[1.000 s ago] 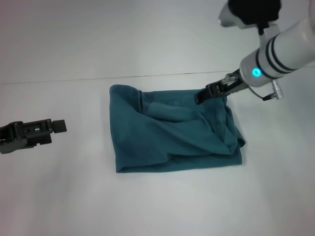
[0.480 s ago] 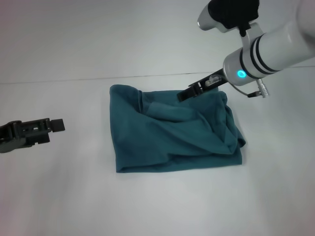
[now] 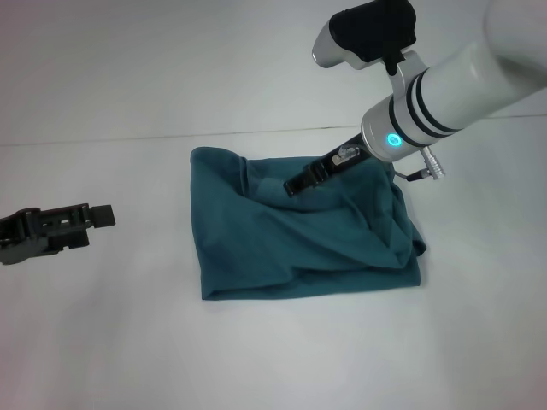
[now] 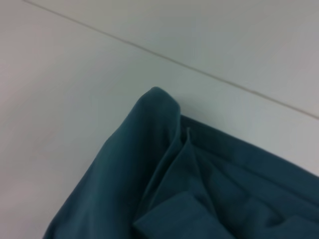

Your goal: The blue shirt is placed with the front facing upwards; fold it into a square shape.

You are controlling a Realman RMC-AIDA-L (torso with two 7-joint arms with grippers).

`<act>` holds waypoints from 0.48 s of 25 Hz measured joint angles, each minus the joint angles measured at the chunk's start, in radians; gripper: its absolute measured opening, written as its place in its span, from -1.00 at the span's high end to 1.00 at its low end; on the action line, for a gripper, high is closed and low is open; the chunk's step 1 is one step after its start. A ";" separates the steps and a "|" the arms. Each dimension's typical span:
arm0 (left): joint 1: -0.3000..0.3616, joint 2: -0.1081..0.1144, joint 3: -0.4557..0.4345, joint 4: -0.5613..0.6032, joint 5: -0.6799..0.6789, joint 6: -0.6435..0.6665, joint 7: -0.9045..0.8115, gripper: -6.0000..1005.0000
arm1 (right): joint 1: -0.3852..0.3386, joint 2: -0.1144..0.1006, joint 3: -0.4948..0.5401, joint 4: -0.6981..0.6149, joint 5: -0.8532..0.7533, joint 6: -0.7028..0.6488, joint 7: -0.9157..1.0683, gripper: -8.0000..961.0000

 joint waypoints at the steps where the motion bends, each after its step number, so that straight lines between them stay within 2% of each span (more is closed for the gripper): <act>1: 0.000 0.000 0.000 0.000 0.000 0.000 0.000 -0.76 | 0.000 0.001 -0.009 0.003 0.000 0.016 -0.003 -0.73; 5: 0.000 0.000 0.000 -0.001 0.000 -0.001 0.000 -0.76 | -0.005 0.009 -0.098 0.018 0.003 0.083 -0.006 -0.73; 12: -0.009 -0.001 0.000 -0.014 0.000 -0.015 0.000 -0.76 | 0.003 0.013 -0.150 0.065 0.010 0.155 -0.006 -0.73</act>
